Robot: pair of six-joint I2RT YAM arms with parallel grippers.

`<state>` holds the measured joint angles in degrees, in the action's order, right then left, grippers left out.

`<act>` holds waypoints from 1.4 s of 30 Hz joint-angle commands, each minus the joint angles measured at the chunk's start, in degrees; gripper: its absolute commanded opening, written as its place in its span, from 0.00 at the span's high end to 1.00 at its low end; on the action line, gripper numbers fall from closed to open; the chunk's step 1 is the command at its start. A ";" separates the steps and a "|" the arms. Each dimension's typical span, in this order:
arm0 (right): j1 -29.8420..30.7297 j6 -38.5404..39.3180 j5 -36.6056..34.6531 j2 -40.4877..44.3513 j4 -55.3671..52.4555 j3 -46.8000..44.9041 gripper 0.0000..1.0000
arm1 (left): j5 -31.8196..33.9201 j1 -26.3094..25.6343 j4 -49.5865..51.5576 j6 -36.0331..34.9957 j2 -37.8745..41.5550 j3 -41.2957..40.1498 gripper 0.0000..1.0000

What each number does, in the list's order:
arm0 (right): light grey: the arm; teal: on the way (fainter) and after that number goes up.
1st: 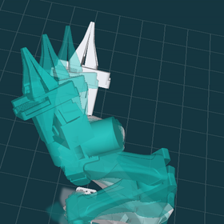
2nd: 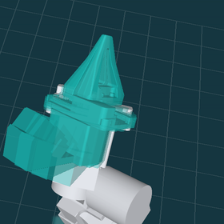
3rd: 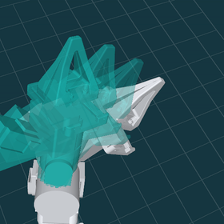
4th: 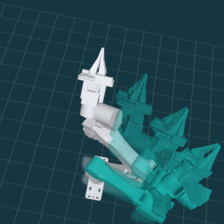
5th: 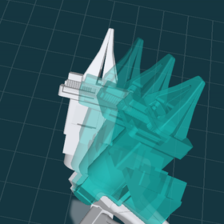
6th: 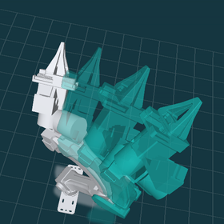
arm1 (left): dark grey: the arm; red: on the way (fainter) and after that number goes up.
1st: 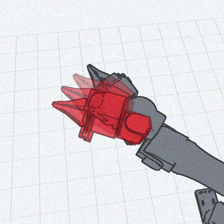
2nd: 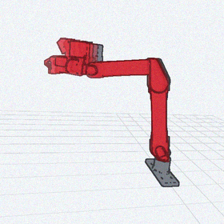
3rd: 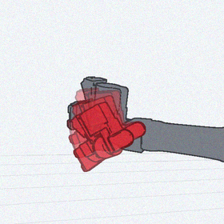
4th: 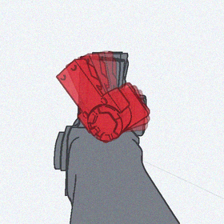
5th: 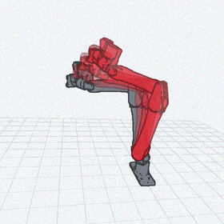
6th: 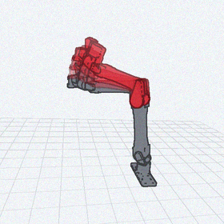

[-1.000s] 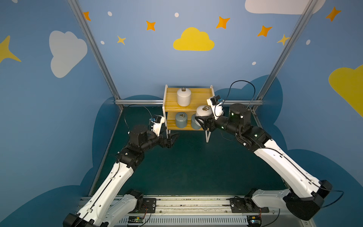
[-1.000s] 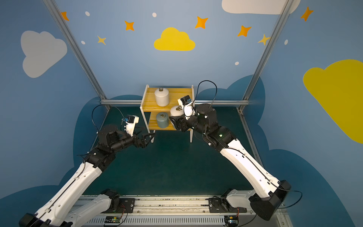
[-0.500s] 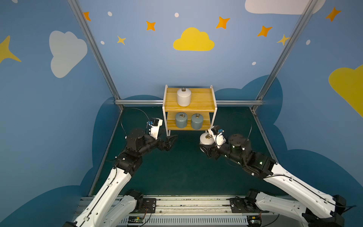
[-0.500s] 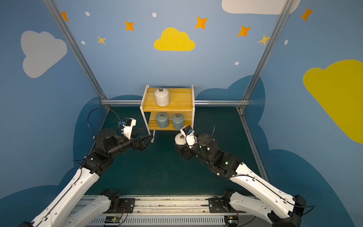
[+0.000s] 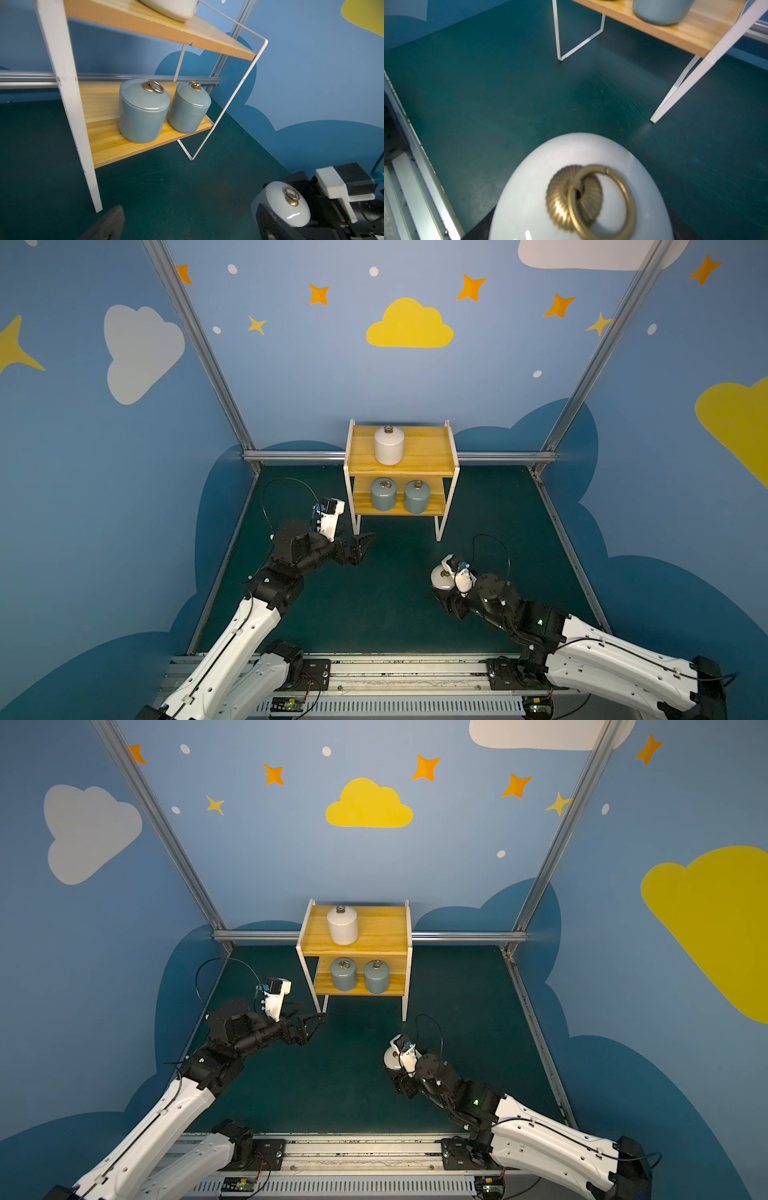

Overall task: Remove the tea canisters from the shelf
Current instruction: Place the tea canister at the center of the board.

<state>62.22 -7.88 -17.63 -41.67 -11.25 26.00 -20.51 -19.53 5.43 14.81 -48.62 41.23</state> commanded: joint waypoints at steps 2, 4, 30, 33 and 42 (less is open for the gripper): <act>2.04 -1.00 -4.55 3.20 8.78 -3.75 0.46 | 0.99 -0.18 -1.74 0.70 1.95 -1.14 0.00; 2.92 -1.13 -5.72 4.32 10.07 -6.54 0.46 | 1.33 -0.19 -1.83 0.90 2.55 -1.80 0.00; 5.79 -3.50 -14.68 10.29 24.37 -23.34 0.47 | 1.26 -0.65 -1.26 0.45 1.79 -2.48 0.00; 4.83 -4.05 -13.85 10.73 24.34 -23.57 0.46 | 0.87 -0.64 -1.63 0.43 1.24 -2.71 0.00; 1.79 -7.91 -11.91 6.16 25.43 -23.80 0.46 | 0.24 -0.84 -2.88 0.24 -0.51 -2.56 0.00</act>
<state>64.55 -13.65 -29.47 -34.92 8.40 1.63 -19.51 -20.05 3.97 15.46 -48.93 38.83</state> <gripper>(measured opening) 0.776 0.999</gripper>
